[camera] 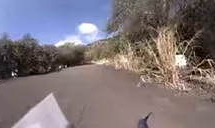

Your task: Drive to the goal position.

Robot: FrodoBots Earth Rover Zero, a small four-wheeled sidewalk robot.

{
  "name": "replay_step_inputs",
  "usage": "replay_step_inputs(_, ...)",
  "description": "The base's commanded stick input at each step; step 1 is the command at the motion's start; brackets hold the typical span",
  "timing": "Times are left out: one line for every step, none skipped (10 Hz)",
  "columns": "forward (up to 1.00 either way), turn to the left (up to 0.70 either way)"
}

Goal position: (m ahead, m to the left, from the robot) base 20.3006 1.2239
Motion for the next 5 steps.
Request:
replay_step_inputs(0.50,0.00)
replay_step_inputs(0.50,0.00)
replay_step_inputs(0.50,0.00)
replay_step_inputs(0.50,0.00)
replay_step_inputs(0.50,0.00)
